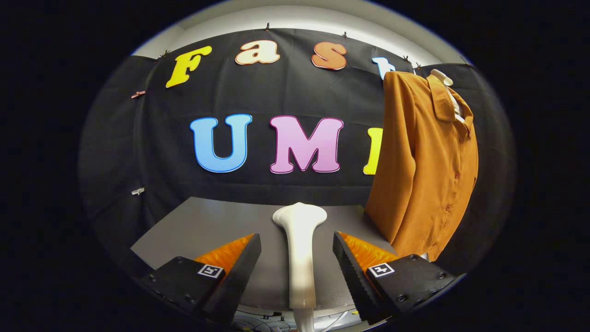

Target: Iron the clothes twice with a garment steamer, once on the left side and once on the right side.

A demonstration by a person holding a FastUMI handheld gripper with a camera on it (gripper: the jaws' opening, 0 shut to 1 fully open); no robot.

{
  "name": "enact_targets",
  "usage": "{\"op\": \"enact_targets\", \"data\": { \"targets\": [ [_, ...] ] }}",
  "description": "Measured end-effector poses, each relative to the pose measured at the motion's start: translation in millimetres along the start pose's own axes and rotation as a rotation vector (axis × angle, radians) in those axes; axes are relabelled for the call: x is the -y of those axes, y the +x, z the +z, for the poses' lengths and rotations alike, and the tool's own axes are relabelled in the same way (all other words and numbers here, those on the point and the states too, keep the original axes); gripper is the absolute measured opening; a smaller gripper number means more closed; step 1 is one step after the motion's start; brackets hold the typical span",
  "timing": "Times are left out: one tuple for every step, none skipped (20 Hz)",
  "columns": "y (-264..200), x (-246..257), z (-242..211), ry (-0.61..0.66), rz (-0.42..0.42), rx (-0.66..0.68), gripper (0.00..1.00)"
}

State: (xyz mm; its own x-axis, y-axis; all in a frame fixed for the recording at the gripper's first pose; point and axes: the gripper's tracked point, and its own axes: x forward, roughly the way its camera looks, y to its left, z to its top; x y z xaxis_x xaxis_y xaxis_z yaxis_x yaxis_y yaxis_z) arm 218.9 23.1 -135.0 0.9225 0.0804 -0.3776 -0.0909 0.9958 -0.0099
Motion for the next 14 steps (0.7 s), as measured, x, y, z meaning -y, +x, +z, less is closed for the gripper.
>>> {"op": "enact_targets", "data": {
  "targets": [
    [7.6, 1.8, -4.2, 0.001, -0.002, -0.021, 0.98],
    [15.1, 3.1, -8.2, 0.001, -0.001, -0.045, 0.98],
    [22.7, 4.4, -14.7, 0.0, -0.002, -0.072, 0.98],
    [28.4, 5.5, -19.6, -0.003, -0.003, -0.096, 0.98],
    [33.4, 5.3, -24.7, -0.005, 0.004, -0.122, 0.98],
    [39.2, 5.2, -30.4, -0.007, 0.005, -0.144, 0.98],
    [43.8, 5.5, -35.3, -0.01, 0.007, -0.17, 0.98],
    [46.7, 3.7, -38.4, -0.001, 0.014, -0.193, 0.98],
    [49.7, 6.8, -36.7, 0.017, 0.007, -0.199, 0.95],
    [53.9, 6.9, -38.5, 0.033, 0.011, -0.21, 0.9],
    [56.3, 7.4, -41.6, 0.043, 0.007, -0.226, 0.84],
    [59.5, 6.4, -46.2, 0.047, 0.014, -0.243, 0.84],
    [60.7, 4.8, -49.9, 0.048, 0.019, -0.265, 0.84],
    [62.8, 4.2, -53.9, 0.05, 0.024, -0.282, 0.85]
  ]
}}
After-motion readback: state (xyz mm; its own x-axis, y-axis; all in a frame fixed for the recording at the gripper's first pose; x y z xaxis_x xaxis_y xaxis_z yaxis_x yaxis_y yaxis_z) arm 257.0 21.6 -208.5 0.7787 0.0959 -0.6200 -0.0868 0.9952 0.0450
